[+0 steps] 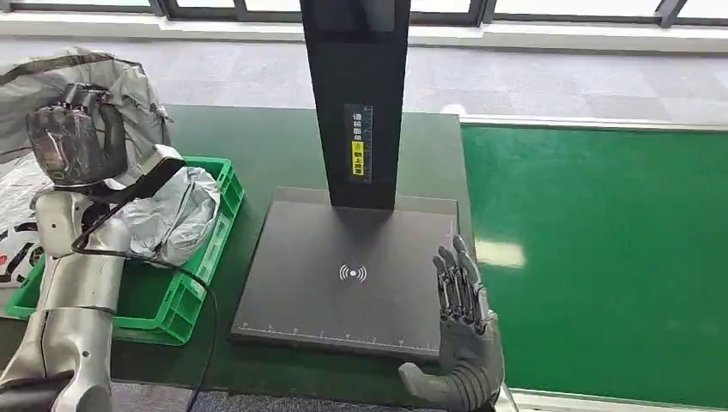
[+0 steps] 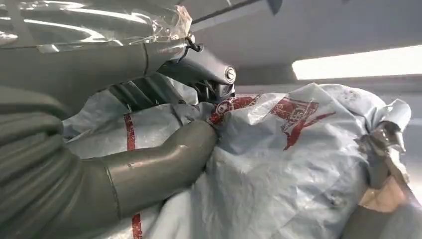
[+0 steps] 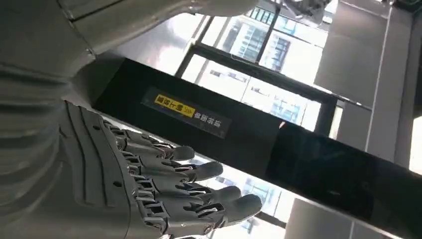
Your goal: Moved the parcel from conveyor to table for the left to box.
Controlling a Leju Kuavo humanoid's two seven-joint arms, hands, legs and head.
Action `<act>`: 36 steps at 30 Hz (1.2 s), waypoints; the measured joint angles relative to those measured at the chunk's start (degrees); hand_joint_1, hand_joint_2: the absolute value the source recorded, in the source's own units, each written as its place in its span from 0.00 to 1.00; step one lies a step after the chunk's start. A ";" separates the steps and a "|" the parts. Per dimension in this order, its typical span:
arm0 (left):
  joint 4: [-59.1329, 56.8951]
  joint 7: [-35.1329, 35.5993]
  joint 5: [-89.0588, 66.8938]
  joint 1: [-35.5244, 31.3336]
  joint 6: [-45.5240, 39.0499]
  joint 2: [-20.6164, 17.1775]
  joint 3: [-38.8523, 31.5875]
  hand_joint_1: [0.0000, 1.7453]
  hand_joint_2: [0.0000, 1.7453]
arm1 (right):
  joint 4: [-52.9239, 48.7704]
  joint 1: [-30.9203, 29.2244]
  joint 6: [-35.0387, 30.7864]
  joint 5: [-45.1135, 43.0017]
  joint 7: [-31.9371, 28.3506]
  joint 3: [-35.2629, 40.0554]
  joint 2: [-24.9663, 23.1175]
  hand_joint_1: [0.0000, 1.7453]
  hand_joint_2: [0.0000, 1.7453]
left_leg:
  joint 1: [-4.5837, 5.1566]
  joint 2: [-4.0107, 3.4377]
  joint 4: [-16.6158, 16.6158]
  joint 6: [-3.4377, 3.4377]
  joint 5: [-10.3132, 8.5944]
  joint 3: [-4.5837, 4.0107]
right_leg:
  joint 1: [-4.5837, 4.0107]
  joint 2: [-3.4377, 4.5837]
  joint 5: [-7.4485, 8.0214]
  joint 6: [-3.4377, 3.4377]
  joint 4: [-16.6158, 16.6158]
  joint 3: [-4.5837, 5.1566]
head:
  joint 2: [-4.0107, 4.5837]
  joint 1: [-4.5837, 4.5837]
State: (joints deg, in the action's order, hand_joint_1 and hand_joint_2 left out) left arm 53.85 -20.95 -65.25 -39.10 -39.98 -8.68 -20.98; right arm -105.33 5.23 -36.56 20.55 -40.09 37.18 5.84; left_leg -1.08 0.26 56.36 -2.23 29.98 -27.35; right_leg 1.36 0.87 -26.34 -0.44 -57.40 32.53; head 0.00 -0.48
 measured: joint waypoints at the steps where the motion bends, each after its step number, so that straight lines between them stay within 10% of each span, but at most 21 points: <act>1: -2.01 2.47 -1.49 -0.88 0.09 -0.20 0.00 1.00 1.00 | -0.07 0.19 0.66 0.31 0.00 -0.04 0.00 0.00 1.00 | 0.00 0.00 0.00 0.00 0.00 0.00 | 0.00 0.01 0.00 0.00 0.00 0.01 | 0.00 0.00; 8: -18.03 20.39 -8.43 -5.38 15.02 -1.66 2.01 1.00 1.00 | -0.87 0.81 3.49 0.92 0.02 -0.28 -0.02 0.00 1.00 | -0.01 -0.13 0.00 -0.01 -0.01 0.02 | 0.00 0.08 0.05 0.07 -0.05 0.03 | 0.00 0.00; 27: -30.68 28.97 -12.43 -3.73 26.99 -2.86 3.02 1.00 1.00 | -0.94 0.76 12.76 3.45 0.04 -4.13 -3.28 0.00 1.00 | -0.01 -0.11 -0.01 0.01 0.02 -0.33 | 0.01 0.09 0.05 0.07 -0.03 -0.09 | 0.00 0.00; 29: -30.72 28.62 -12.71 -3.63 27.65 -2.88 3.02 0.00 1.00 | -0.94 0.73 13.92 3.80 0.04 -4.55 -3.76 0.00 1.00 | -0.01 -0.12 -0.02 0.01 0.02 -0.38 | 0.01 0.09 0.04 0.07 -0.03 -0.10 | 0.00 0.00; 34: -30.77 26.02 -12.11 -2.95 27.67 -2.86 3.02 0.00 1.00 | -0.94 0.70 15.47 5.02 0.09 -5.55 -4.81 0.00 1.00 | -0.01 -0.12 -0.02 0.01 0.02 -0.37 | 0.01 0.09 0.04 0.07 -0.03 -0.11 | 0.00 0.00; 35: -30.75 25.87 -11.97 -2.85 27.43 -2.86 3.02 0.00 0.00 | -0.94 0.69 15.65 5.18 0.09 -5.66 -4.96 0.00 1.00 | -0.01 -0.11 -0.02 0.01 0.02 -0.36 | 0.01 0.08 0.04 0.07 -0.03 -0.11 | 0.00 0.00; 36: -30.75 25.78 -11.93 -2.81 27.32 -2.86 3.02 0.00 0.00 | -0.94 0.70 15.78 5.20 0.09 -5.81 -5.14 0.00 1.00 | -0.01 -0.11 -0.02 0.01 0.02 -0.36 | 0.01 0.07 0.04 0.07 -0.03 -0.12 | 0.00 0.00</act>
State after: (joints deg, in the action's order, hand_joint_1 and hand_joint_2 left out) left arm 23.10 4.83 -77.18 -41.91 -12.66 -11.54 -17.97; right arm -106.27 5.92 -20.79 25.75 -40.00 31.36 0.70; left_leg -1.08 0.15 56.35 -2.21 30.01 -27.71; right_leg 1.37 0.94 -26.30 -0.37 -57.44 32.41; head 0.00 -0.48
